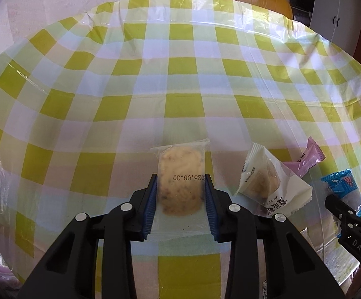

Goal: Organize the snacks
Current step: 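Carry the cracker packet and seed bag over the white box and open both tools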

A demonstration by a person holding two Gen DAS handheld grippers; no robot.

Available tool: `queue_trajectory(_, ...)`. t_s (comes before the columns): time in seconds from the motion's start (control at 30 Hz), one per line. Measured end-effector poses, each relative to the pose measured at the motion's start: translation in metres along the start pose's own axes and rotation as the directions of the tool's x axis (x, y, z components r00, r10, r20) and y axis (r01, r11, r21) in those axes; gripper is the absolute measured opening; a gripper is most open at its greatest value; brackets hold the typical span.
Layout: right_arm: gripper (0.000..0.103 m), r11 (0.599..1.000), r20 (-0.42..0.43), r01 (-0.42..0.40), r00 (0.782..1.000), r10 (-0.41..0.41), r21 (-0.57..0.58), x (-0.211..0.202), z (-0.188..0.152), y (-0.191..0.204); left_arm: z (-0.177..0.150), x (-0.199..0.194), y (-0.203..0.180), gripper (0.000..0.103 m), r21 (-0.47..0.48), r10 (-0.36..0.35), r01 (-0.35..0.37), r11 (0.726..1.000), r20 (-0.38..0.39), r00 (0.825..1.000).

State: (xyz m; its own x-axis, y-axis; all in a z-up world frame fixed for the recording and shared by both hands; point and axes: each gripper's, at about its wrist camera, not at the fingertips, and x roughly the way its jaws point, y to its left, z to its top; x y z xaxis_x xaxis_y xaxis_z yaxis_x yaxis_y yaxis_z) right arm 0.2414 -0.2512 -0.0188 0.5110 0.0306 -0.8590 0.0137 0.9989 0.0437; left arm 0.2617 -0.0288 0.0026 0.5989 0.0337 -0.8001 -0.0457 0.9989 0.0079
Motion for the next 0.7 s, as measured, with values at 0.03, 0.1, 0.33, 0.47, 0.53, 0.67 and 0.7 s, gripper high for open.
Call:
queue_trajectory(0.03,0.056,1.0,0.006,0.007,1.0,-0.007,0.0,-0.003,0.0,-0.001,0.002,-0.005,-0.001,0.034,0.001,0.001,-0.001,1.0,0.01,1.0)
queue_trajectory(0.1,0.056,1.0,0.018,0.018,1.0,-0.018,0.004,-0.01,-0.001,-0.006,0.004,-0.015,-0.005,0.034,0.007,0.001,-0.001,1.0,0.029,1.0)
queue_trajectory(0.33,0.056,0.998,0.054,0.041,0.998,-0.043,0.046,-0.034,-0.008,-0.03,0.007,-0.048,-0.033,0.034,0.054,-0.026,0.022,0.998,0.079,0.997)
queue_trajectory(0.47,0.056,0.996,0.065,0.059,0.996,-0.064,0.07,-0.047,-0.016,-0.046,0.003,-0.063,-0.056,0.034,0.092,-0.056,0.048,0.995,0.09,0.994)
queue_trajectory(0.53,0.056,0.994,0.068,0.071,0.995,-0.076,0.079,-0.053,-0.022,-0.055,-0.001,-0.07,-0.068,0.034,0.111,-0.077,0.067,0.992,0.088,0.993)
queue_trajectory(0.67,0.056,0.989,0.075,0.105,0.991,-0.113,0.104,-0.066,-0.037,-0.075,-0.012,-0.08,-0.097,0.034,0.162,-0.122,0.109,0.981,0.076,0.99)
queue_trajectory(0.7,0.056,0.987,0.075,0.112,0.99,-0.121,0.113,-0.07,-0.041,-0.08,-0.016,-0.082,-0.105,0.034,0.175,-0.134,0.12,0.977,0.072,0.988)
